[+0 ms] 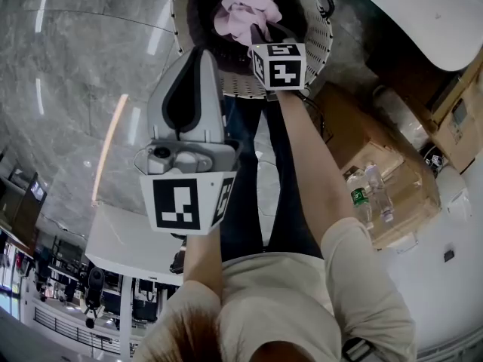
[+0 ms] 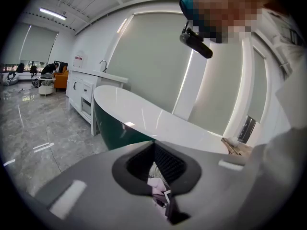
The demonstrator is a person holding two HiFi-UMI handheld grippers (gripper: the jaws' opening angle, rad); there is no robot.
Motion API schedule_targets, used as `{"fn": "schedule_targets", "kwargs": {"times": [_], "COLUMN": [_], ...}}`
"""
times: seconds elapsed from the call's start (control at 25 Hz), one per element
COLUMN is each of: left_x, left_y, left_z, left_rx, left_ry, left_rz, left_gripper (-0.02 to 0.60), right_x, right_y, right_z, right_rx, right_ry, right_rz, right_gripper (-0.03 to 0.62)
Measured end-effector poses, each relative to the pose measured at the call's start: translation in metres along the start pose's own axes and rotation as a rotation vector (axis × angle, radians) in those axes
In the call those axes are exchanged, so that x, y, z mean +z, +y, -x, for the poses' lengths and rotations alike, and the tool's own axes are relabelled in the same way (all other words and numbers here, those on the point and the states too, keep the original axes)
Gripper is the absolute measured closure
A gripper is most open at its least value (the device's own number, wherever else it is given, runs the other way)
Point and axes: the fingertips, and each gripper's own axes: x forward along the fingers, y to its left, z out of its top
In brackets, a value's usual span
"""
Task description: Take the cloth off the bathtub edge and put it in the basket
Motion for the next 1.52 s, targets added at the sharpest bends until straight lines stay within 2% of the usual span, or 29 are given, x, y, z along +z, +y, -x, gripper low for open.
{"fn": "schedule_targets", "kwargs": {"times": [0.28,0.48,1.24,1.52], "left_x": [0.003,0.004,0.008,0.012], "left_y": [-0.008,-0.013,-0.025,-0.026], "left_z": [0.000,-0.001,0.004,0.006], "left_rx": [-0.019,-0.033,-0.048,-0.046], "left_ry": [0.000,-0.001,-0.014,-0.021], "left_rz": [-0.007,-0.010,-0.019,-0.019], "left_gripper": [0.574,0.574,0.574,0.574], "right_x": [-0.006,0.004,0.009,0.016], "right_y": [0.004,0.007,0.003,0.005], "right_z": [0.002,0.008,0.023,0.030], "right_rx": [0.017,0.034,0.019,0.018], "right_ry": [0.033,-0.017,-0.045,-0.056], "right_rz": [0.028,0.024,0.002,0.004], "right_gripper": [0.511,0.511,0.513,0.557]}}
